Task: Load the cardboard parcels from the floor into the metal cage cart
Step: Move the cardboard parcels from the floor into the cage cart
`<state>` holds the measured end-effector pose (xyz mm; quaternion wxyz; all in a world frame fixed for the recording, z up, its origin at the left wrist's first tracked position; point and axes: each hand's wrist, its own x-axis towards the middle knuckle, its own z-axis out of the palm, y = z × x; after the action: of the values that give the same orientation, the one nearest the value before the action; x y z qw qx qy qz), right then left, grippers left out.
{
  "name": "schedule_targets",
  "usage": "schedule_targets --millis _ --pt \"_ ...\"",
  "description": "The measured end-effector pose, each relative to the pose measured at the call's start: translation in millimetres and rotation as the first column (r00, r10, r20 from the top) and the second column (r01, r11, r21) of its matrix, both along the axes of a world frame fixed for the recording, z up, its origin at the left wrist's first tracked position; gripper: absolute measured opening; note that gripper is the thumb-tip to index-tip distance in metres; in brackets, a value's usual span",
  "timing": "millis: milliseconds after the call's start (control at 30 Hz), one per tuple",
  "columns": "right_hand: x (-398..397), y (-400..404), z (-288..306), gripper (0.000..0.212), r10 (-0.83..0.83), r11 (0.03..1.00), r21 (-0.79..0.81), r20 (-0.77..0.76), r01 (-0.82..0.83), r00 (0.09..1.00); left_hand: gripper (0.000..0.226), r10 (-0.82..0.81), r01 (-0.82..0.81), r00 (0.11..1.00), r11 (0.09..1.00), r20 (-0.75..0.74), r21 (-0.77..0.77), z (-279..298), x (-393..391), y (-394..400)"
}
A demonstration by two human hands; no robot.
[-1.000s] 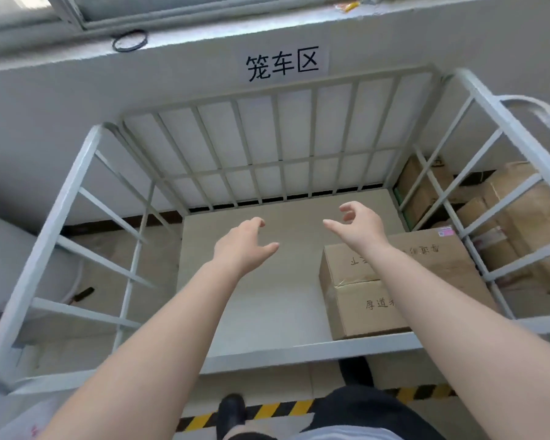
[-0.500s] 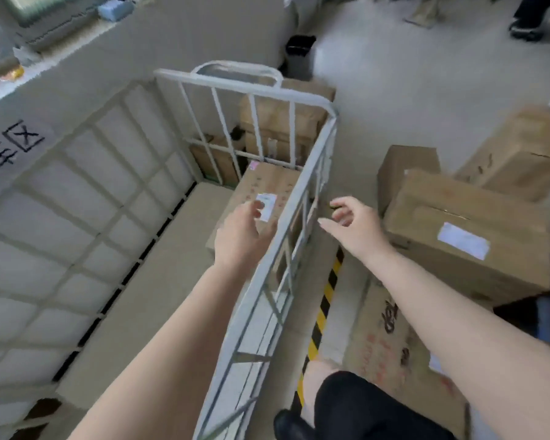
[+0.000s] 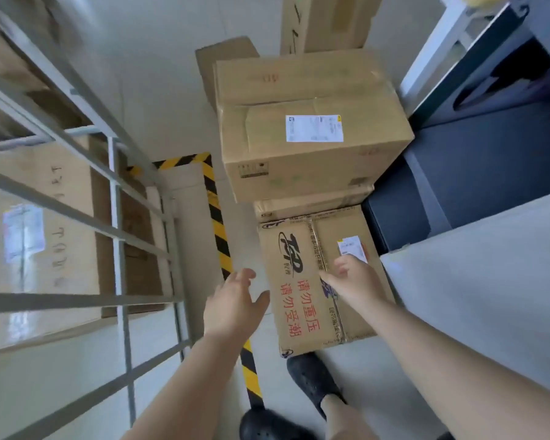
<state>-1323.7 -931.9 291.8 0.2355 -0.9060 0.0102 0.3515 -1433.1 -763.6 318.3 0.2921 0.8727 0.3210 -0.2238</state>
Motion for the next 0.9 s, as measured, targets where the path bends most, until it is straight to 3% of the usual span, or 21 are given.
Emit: schedule_targets --millis 133,267,433,467,567,600,767,900 --pt "27 -28 -111 0.06 -0.061 0.994 -0.089 -0.05 0.056 0.997 0.053 0.019 -0.025 0.995 0.998 -0.096 -0.056 -123 21 -25" --pt "56 -67 -216 0.082 -0.21 0.968 -0.146 -0.026 0.204 0.977 0.063 0.157 -0.175 0.974 0.979 -0.161 -0.106 -239 38 -51" --pt "82 -121 -310 0.065 -0.271 0.944 -0.164 0.11 0.287 0.956 0.074 0.356 -0.373 0.925 0.917 -0.133 -0.141 -349 54 -75" --pt "85 -130 -325 0.071 -0.261 0.942 -0.186 0.122 0.28 0.958 0.078 0.413 -0.426 0.904 0.892 -0.114 -0.151 -364 56 -76" --pt "87 -151 -356 0.119 -0.294 0.902 -0.296 0.112 0.314 0.949 0.096 0.584 -0.585 0.808 0.779 -0.076 -0.228 -396 63 -75" --pt "86 -153 -359 0.126 -0.332 0.884 -0.308 0.119 0.352 0.936 0.098 0.637 -0.628 0.768 0.729 -0.066 -0.271 -401 64 -74" --pt "77 -160 -362 0.118 -0.368 0.875 -0.251 0.208 0.414 0.906 0.059 0.752 -0.715 0.658 0.617 -0.02 -0.33 -402 52 -69" --pt "56 -154 -325 0.111 -0.439 0.862 -0.177 0.209 0.475 0.874 0.07 0.753 -0.714 0.658 0.635 0.029 -0.295 -354 33 -59"
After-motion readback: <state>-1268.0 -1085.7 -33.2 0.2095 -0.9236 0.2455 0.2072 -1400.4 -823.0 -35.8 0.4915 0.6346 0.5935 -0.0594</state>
